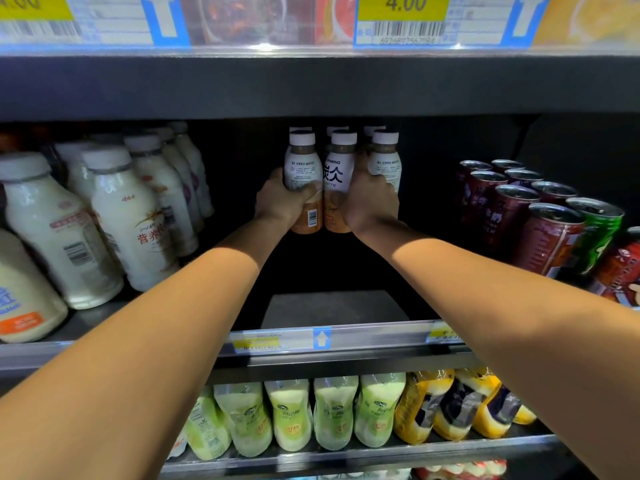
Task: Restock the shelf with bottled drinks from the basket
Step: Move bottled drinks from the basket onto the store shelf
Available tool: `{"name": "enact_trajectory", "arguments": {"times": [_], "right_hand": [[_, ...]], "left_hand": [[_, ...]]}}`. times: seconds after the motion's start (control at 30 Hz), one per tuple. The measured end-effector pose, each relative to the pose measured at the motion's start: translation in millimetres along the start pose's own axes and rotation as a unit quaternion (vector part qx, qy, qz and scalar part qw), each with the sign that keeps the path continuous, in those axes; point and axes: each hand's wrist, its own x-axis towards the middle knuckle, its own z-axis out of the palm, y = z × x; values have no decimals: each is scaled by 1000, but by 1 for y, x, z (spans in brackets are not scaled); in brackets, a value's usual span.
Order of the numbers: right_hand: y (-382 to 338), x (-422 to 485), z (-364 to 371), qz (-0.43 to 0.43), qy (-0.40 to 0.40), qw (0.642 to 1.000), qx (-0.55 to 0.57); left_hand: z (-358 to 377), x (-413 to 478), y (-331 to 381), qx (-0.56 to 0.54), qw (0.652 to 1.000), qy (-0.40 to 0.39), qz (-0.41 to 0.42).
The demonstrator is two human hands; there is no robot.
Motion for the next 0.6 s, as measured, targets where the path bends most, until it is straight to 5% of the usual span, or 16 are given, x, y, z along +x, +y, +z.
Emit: {"name": "enact_trajectory", "arguments": {"times": [0.3, 0.6], "right_hand": [[-3, -16, -22, -32, 44, 996, -68], [-16, -104, -116, -61, -81, 962, -254]], "left_hand": [[-9, -13, 15, 67, 996, 16, -62], [-52, -136, 78, 370, 907, -146, 138]]}}
